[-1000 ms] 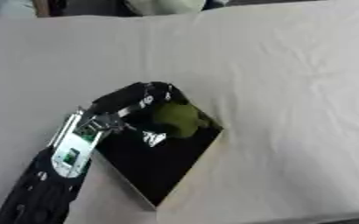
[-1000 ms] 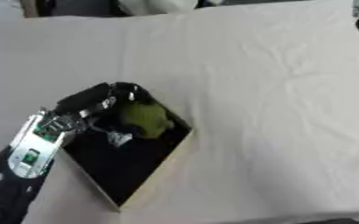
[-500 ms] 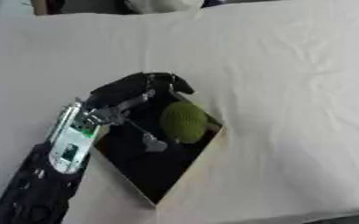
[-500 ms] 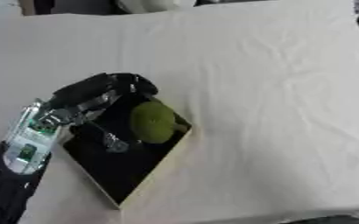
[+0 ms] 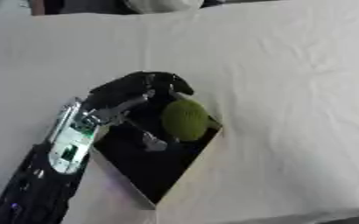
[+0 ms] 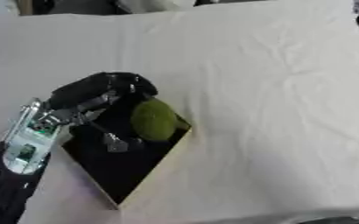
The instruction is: Pick up objects on the table and place them in the box.
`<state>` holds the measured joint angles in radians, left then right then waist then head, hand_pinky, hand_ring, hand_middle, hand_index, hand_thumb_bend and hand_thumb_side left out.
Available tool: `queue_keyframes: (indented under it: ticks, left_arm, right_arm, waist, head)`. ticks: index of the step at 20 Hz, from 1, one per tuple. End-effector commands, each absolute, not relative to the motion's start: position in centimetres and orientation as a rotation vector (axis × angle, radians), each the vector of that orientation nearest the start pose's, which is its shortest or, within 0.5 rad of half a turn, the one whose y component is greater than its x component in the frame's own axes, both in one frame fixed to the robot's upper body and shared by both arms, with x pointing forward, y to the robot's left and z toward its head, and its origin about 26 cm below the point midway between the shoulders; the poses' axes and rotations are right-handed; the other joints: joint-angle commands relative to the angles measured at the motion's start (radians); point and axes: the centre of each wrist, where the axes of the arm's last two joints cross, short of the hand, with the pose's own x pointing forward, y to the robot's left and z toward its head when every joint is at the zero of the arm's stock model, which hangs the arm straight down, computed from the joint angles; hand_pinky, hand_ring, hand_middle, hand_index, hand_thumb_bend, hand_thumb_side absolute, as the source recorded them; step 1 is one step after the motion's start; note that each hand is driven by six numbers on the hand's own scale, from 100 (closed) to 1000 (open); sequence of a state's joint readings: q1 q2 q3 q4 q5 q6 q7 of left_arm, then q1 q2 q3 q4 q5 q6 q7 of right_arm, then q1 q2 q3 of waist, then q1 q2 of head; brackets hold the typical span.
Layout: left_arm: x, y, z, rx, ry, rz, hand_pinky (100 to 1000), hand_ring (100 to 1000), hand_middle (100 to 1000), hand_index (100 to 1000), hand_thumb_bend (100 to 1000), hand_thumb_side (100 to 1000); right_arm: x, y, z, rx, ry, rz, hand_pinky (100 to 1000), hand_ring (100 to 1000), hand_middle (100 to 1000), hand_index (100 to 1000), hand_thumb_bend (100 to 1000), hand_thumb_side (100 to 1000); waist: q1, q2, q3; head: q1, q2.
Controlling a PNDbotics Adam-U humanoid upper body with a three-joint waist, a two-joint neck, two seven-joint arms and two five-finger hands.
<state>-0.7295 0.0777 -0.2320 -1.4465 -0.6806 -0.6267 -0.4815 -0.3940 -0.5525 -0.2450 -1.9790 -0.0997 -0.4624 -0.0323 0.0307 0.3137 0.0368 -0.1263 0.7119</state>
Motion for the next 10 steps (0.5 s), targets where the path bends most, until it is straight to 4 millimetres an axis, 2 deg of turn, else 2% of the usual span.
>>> queue_keyframes:
  ticks: [1,3,4,5,6,7,10]
  left_arm:
    - [39.4,12.8,21.1,-0.201,2.233,2.086,755,816,755,860,423,393]
    - [39.2,13.9,22.2,-0.233,2.3,1.99,740,806,754,861,391,345]
    - [39.2,14.8,22.8,-0.251,2.352,1.927,723,792,745,854,321,284]
    - [39.2,15.8,23.4,-0.268,2.419,1.861,714,784,739,850,285,265]
    - [39.2,16.7,23.9,-0.282,2.489,1.802,678,756,710,829,151,224]
    - [39.2,17.9,24.4,-0.302,2.59,1.727,652,732,687,803,100,213]
    - [38.6,22.1,25.7,-0.37,2.867,1.491,609,698,657,755,100,226]
  right_arm:
    - [28.7,-34.3,28.7,0.507,3.242,-0.536,823,754,466,683,100,136]
    - [28.7,-34.4,28.7,0.517,3.238,-0.528,821,750,468,683,100,125]
    - [28.6,-34.4,28.7,0.523,3.236,-0.52,820,748,469,683,100,118]
    - [28.6,-34.5,28.7,0.529,3.233,-0.513,820,747,469,683,100,115]
    - [28.6,-34.6,28.8,0.535,3.23,-0.508,819,744,470,683,100,108]
    - [28.6,-34.6,28.8,0.541,3.227,-0.503,818,742,470,683,100,102]
    - [28.5,-34.8,28.8,0.556,3.218,-0.494,816,737,471,683,100,100]
  waist:
    - [-0.005,-0.023,0.001]
    - [-0.006,-0.023,0.003]
    - [-0.007,-0.024,0.004]
    - [-0.007,-0.024,0.004]
    - [-0.008,-0.024,0.005]
    - [-0.008,-0.024,0.006]
    - [-0.01,-0.024,0.009]
  head:
    - [-0.009,0.003]
    - [-0.013,0.005]
    - [-0.015,0.006]
    - [-0.016,0.005]
    - [-0.016,0.004]
    - [-0.017,0.001]
    - [-0.02,-0.005]
